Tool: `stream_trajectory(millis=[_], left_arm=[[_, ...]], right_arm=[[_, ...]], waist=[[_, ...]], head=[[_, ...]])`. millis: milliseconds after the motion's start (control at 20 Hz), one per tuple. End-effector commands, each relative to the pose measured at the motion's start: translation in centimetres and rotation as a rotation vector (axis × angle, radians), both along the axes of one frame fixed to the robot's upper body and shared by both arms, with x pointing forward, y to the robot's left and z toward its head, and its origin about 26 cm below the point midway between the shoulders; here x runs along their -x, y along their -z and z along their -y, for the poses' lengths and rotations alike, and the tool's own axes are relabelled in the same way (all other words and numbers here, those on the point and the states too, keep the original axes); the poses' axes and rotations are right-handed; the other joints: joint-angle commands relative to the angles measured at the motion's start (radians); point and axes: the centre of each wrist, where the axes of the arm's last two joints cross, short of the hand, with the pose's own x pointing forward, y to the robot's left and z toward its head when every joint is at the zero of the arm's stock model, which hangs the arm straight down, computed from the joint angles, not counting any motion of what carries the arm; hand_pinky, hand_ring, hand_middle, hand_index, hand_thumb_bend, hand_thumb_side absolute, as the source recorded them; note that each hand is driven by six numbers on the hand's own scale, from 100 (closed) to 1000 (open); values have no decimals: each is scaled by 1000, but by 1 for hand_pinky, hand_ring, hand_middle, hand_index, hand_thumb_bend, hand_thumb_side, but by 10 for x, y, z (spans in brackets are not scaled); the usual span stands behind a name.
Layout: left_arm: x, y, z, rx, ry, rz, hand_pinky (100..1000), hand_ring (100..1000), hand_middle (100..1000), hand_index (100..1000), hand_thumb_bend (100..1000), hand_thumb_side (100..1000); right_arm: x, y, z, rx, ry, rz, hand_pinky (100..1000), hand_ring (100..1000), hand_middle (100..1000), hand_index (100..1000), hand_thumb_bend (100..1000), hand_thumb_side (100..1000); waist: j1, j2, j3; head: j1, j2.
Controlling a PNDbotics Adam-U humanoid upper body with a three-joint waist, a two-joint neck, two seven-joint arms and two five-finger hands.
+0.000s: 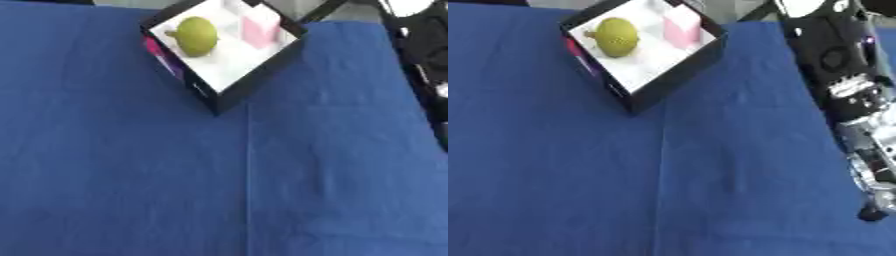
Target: Pick up objects on the table and place them in the box.
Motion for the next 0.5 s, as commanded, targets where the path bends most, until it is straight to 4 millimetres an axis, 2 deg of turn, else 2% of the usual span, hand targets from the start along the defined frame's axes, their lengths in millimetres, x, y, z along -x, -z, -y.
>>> stream_trajectory(millis=[50, 300, 500], left_arm=[[2, -9, -7, -38, -22, 28, 739, 724, 669, 773, 169, 761], [2, -14, -7, -44, -25, 45, 739, 725, 670, 773, 175, 752], [2, -18, -7, -49, -37, 71, 739, 725, 670, 773, 179, 746]], right_arm=[[47, -25, 9, -63, -71, 124, 973, 840, 754, 918, 100, 542], [87, 1, 21, -100, -168, 92, 988, 855, 780, 935, 100, 526], [106, 37, 34, -126, -198, 46, 993, 857, 790, 931, 100, 533]], waist=[[9, -41, -9], [8, -38, -29], [8, -31, -51]], head=[[28, 8], [59, 5], [84, 1]])
